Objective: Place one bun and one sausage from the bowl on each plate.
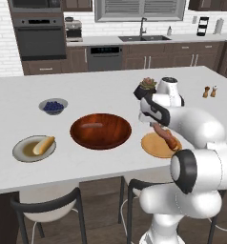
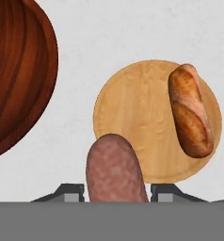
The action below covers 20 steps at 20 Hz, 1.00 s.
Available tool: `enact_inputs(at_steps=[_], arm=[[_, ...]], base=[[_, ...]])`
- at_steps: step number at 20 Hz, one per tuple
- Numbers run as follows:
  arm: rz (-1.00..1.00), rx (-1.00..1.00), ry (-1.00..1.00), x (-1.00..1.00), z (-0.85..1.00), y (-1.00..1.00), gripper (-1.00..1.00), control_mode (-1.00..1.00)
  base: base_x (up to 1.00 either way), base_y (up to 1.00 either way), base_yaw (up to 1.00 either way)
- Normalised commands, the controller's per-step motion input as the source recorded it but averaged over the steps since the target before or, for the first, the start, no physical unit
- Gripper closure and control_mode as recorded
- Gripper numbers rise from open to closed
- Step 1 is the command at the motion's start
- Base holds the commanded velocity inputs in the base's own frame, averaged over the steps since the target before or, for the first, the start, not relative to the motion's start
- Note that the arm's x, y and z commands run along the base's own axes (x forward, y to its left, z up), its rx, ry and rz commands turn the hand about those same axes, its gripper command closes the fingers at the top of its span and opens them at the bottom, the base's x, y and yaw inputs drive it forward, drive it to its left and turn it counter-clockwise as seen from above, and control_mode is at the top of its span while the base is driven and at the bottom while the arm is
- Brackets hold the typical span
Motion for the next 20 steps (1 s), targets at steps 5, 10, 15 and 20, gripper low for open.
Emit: enact_inputs(at_steps=[5,10,15,20], arm=[[0.02,0.0,0.0,0.06,-0.13,-0.32,1.0,-1.0],[0.0,0.0,0.07,0.3,-0.26,-0.04,1.0,-1.0],[0.0,0.0,0.05,0.1,-0.31,0.0,1.0,-1.0],[0.04,0.0,0.0,0.04,-0.33,-0.15,1.0,-1.0]], base=[[0.0,0.0,0.0],[0.0,0.0,0.0],[0.0,0.0,0.0],[0.0,0.0,0.0]])
